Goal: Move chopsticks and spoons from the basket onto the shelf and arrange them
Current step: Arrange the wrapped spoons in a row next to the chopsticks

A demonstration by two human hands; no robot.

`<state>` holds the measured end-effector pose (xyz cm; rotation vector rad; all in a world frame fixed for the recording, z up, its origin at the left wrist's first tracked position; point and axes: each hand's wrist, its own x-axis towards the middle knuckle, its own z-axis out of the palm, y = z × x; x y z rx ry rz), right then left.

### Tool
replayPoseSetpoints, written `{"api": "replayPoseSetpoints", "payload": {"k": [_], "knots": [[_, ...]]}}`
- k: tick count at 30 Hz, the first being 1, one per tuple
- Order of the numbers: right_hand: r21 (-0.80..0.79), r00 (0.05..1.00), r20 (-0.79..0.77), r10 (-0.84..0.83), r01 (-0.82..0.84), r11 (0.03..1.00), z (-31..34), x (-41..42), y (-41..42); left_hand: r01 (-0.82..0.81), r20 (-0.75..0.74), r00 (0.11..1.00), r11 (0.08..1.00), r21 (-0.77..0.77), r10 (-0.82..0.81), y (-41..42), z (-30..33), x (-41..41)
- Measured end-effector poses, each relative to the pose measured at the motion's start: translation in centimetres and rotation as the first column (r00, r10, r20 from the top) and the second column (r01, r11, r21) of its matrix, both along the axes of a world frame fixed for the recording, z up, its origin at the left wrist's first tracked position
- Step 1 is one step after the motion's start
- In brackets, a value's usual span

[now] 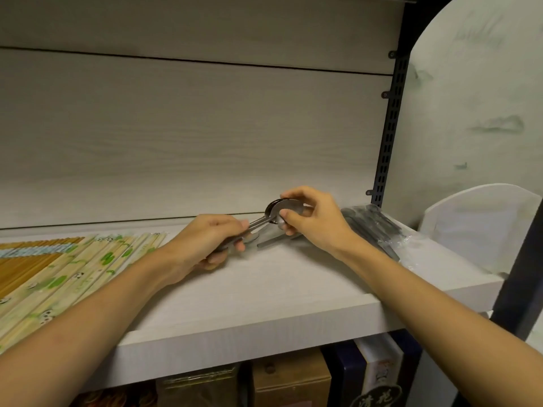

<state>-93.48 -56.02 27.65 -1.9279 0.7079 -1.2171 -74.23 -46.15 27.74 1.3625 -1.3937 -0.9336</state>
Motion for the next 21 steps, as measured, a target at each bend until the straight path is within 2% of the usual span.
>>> {"api": "replayPoseSetpoints", "payload": {"k": [3, 7, 12, 15, 18, 21], "knots": [[0.032, 0.999, 0.038, -0.033, 0.032, 0.999, -0.1, 0.0, -0.2, -0.044, 0.092, 0.995, 0.997, -0.070, 0.050, 0.0, -0.4, -0.1], [-0.049, 0.997, -0.009, -0.081, 0.081, 0.996, -0.2, -0.1, -0.3, -0.069, 0.309, 0.941, 0.973, -0.222, 0.137, -0.5, -1.0, 0.4], [-0.207, 0.980, -0.116, -0.160, 0.134, 0.969, 0.0, -0.8, 0.6, -0.127, 0.392, 0.893, 0.961, -0.247, 0.219, -0.7, -1.3, 1.1], [-0.330, 0.939, -0.126, -0.319, 0.263, 0.907, 1.6, -3.5, 0.8, -0.151, 0.433, 0.862, 0.950, -0.274, 0.262, -0.4, -1.2, 0.8], [-0.354, 0.851, -0.289, -0.438, 0.330, 0.875, 2.9, -7.3, 0.7, -0.149, 0.451, 0.848, 0.943, -0.299, 0.277, -0.5, -1.2, 0.5], [-0.329, 0.765, -0.476, -0.435, 0.304, 0.894, 2.7, -9.9, 1.5, -0.141, 0.452, 0.849, 0.941, -0.307, 0.275, -0.5, -1.2, 0.4]]}}
